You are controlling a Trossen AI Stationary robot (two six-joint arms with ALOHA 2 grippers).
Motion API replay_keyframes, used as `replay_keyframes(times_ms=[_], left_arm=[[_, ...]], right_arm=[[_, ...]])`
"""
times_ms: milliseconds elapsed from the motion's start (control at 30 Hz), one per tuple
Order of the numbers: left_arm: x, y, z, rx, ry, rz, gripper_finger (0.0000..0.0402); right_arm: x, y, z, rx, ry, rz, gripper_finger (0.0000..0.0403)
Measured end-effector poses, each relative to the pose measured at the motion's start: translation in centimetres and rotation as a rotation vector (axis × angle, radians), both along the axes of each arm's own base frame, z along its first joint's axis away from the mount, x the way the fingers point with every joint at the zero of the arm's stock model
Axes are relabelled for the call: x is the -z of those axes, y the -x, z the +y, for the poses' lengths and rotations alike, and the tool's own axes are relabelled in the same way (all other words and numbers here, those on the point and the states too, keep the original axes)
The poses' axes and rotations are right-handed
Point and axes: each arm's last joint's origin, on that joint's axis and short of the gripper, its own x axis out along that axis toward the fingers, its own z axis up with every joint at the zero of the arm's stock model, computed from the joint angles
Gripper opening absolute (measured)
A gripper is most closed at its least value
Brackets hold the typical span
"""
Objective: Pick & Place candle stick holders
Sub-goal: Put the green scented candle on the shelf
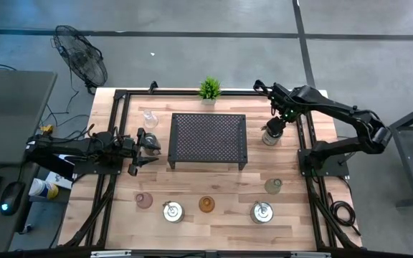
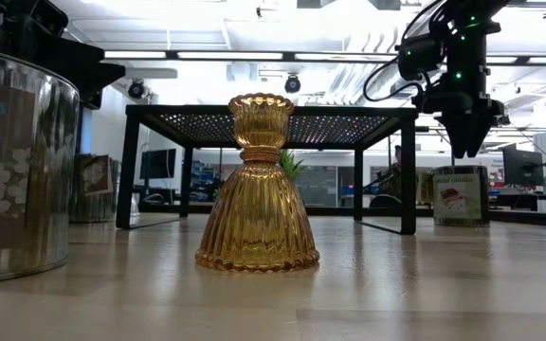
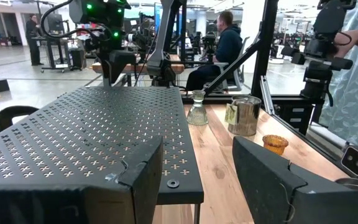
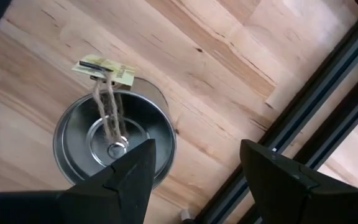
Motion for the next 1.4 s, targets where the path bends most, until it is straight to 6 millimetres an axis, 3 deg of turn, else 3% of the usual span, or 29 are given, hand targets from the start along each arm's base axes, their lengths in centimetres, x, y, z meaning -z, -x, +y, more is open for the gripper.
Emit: replay_keyframes(times_ms=[333, 467, 633, 1067, 1400], left_arm=[[0.0, 0.0, 0.0, 0.000, 0.000, 0.000, 0.0188], [0.0, 0.0, 0.0, 0.001, 0.000, 0.000, 0.0188], [0.0, 0.0, 0.0, 0.000, 0.000, 0.000, 0.0188], [0.0, 0.0, 0.0, 0.001, 0.000, 0.000, 0.0188], [0.0, 0.0, 0.0, 0.000, 0.000, 0.000, 0.0188]], right_arm=[[0.1, -0.1, 0.3, 0.130, -0.049, -0.041, 0.0226], [1.4, 0.3, 0.7, 0.182, -0.072, -0.008, 0.0226], [2.9, 0.8, 1.1, 0.202, -0.093, 0.010, 0.0226], [3.2, 0.7, 1.2, 0.206, -0.128, -0.017, 0.0225], [3.2, 0.6, 1.2, 0.250, -0.153, -0.039, 0.0174]])
